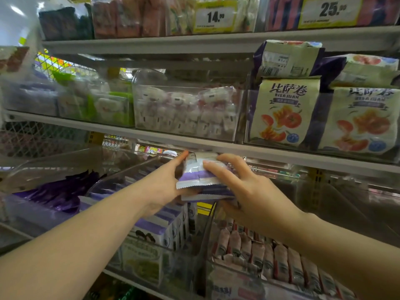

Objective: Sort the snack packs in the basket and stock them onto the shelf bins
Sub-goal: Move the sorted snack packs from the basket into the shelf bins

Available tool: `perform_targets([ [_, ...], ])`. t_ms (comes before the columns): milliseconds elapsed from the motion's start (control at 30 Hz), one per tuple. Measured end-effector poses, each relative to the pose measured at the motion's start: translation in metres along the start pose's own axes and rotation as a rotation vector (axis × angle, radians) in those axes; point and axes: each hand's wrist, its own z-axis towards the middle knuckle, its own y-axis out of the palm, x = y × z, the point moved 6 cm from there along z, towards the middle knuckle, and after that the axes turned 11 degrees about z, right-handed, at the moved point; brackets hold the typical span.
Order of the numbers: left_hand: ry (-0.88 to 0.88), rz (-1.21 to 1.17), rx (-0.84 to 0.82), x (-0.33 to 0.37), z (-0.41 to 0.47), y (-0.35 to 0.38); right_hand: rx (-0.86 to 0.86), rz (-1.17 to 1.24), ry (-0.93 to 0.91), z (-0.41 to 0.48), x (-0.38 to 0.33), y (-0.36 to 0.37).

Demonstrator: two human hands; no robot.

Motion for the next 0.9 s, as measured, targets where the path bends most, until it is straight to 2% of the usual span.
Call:
perform_targets([
  [267,-0.107,-0.187,-0.037,-0.014,0.007,-0.009,0.007,0.145,0.019,0.018,0.004,0.000],
  [400,-0.097,-0.356,-0.031,-0.022,0.009,-0.016,0.036,0.258,0.138,0.027,0.012,0.010],
  [500,-0.061,-0.393,-0.023,-0.026,0.018,-0.018,-0.040,0.346,0.295,0.034,0.025,0.027],
  [633,0.020,-0.078,-0.002,-0.027,0.031,-0.017,-0.151,0.383,0.364,0.049,0.047,0.043],
  [800,0.120,0.638,0.138,-0.025,0.036,-0.026,-0.397,0.295,0.307,0.076,0.068,0.067],
  [900,0.138,0.890,0.014,-0.031,0.027,-0.018,-0.542,0.168,0.350,0.088,0.081,0.083],
])
